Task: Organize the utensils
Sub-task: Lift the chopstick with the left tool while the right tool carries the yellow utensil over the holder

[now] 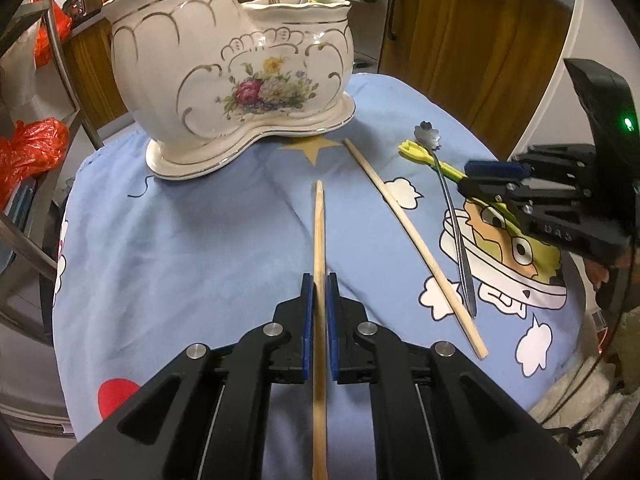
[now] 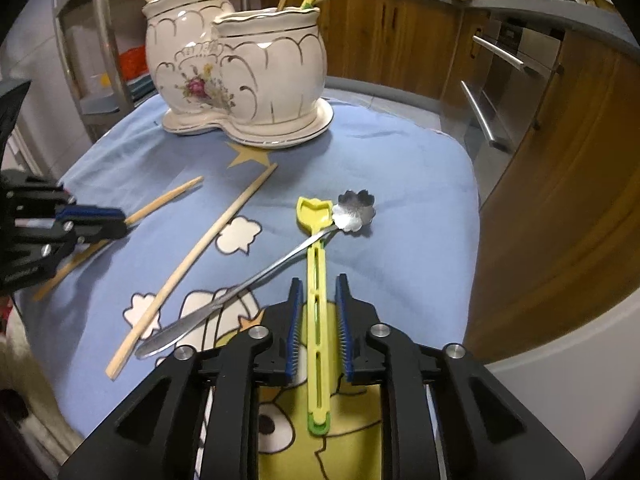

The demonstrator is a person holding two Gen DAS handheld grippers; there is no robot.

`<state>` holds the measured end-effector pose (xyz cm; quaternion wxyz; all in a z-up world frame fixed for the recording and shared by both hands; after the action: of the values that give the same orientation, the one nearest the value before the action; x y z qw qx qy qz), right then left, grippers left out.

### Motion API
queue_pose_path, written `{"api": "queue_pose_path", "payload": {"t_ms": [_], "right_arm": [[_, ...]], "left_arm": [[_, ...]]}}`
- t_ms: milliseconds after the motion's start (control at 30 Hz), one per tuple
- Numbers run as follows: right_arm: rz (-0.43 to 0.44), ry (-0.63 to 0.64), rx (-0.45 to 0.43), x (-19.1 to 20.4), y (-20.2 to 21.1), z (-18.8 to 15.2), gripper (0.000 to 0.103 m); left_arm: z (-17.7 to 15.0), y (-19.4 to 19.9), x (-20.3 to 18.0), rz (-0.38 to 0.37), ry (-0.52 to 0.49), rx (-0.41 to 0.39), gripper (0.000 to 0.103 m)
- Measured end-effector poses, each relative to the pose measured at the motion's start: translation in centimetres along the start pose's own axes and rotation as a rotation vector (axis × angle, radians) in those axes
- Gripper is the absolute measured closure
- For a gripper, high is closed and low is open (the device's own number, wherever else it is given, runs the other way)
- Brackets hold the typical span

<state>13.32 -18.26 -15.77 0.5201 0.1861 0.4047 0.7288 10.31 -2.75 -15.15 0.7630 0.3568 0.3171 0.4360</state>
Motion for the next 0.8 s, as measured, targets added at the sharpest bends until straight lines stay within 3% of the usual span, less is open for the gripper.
{"api": "queue_pose_path", "payload": {"t_ms": [200,267,433,800], "right_arm": [[0.033,-0.034,-0.009,0.1,-0.7,0.6,0.083],[0.046,-0.050,-0.008,0.1,-0.9,0.8,0.092],[0.016,-0.038,-0.035,0.1,-0.5,1.0,0.093],[0.014,-0.035,-0.268,0.4,4.9,3.8,0.093]], "left_arm": [[-0.2,-0.1,0.4,0.000,0.016,-0.011,0.096],[-0.2,-0.5,0.2,0.012,0.006,-0.019,0.097],[0.0,-0.8,-0.1,0.011,-0.004,-0.030,0.097],[1.2,2.7,0.0,-0.014,-0.006,-0.154,0.097]]}}
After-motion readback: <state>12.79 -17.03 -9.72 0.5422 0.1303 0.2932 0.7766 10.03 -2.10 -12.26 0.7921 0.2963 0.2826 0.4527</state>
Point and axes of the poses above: each gripper's, at about its wrist camera, not at the fingertips, and y roughly against the way its jaws point, x to its left, z to its top, the point moved 10 cm from there along -y, roughly the way its jaws point, and after that the axes turned 11 degrees about -z, right-handed, at the moved point
